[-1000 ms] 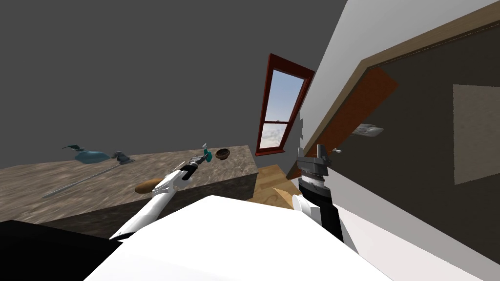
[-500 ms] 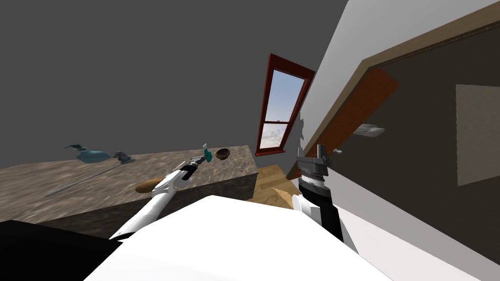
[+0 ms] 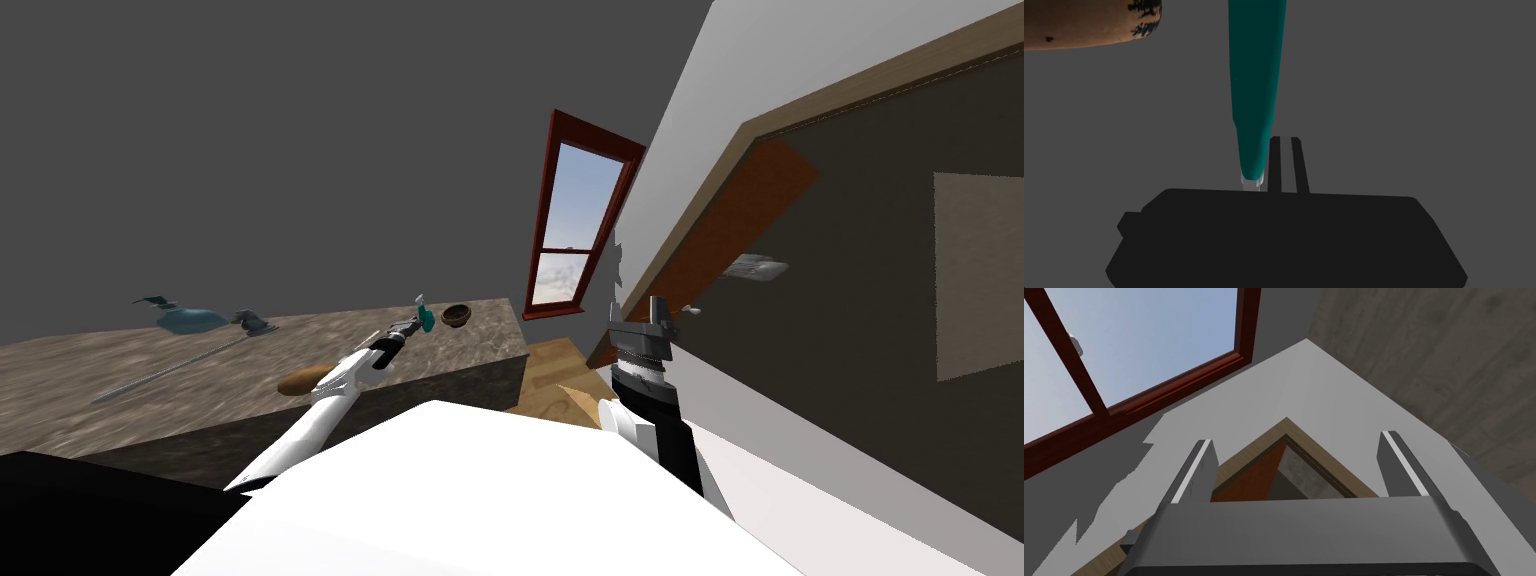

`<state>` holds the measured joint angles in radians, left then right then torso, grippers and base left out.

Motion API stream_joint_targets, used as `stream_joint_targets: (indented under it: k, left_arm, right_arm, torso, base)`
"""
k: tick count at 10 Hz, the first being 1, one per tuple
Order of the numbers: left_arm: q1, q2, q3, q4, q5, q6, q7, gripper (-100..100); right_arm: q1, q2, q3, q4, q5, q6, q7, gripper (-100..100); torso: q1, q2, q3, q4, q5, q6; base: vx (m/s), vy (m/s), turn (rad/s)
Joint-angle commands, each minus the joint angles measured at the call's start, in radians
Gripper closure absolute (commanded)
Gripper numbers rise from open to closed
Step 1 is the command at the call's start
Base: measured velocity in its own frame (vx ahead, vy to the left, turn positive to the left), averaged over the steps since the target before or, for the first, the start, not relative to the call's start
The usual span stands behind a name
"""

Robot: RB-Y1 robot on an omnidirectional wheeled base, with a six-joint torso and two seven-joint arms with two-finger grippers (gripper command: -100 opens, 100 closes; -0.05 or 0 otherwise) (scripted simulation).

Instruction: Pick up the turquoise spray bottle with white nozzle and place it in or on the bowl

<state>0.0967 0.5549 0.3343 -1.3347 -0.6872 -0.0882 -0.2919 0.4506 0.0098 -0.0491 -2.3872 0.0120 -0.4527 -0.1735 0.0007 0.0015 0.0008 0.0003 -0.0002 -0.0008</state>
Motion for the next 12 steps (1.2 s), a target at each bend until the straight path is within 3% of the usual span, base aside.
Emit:
stream_joint_targets:
  k: [1,3,9,10,12]
  left_arm:
    - [0.002,0.007,-0.009,0.002,-0.007,-0.007,0.003,-100]
    - [0.005,0.026,-0.023,0.009,-0.022,-0.017,0.009,-100]
    - [0.039,0.136,-0.077,0.059,-0.097,-0.06,0.039,-100]
    - [0.044,0.128,-0.075,0.081,-0.07,-0.038,0.038,-100]
    - [0.033,0.119,-0.071,0.086,-0.049,-0.017,0.037,-100]
  right_arm:
    - [0.0,0.0,0.0,0.0,0.0,0.0,0.0,0]
    - [0.0,0.0,0.0,0.0,0.0,0.0,0.0,0]
    - [-0.001,0.0,0.0,0.0,0.0,0.0,0.0,0]
    - [0.0,0.0,0.0,0.0,0.0,0.0,0.0,0]
    - [0.0,0.0,0.0,0.0,0.0,0.0,0.0,0]
  torso:
    - [0.0,0.0,0.0,0.0,0.0,0.0]
    - [-0.003,0.009,0.005,0.002,-0.001,0.0]
    - [0.001,0.015,0.009,0.003,0.0,0.0]
    - [0.002,0.014,0.008,0.003,0.0,0.0]
    - [0.002,-0.006,-0.003,-0.001,0.0,0.0]
  base:
    - [-0.093,-0.048,-0.053]
    - [-0.173,-0.053,-0.067]
    - [-0.204,-0.001,-0.148]
    - [-0.025,-0.012,-0.156]
    - [0.171,0.016,0.024]
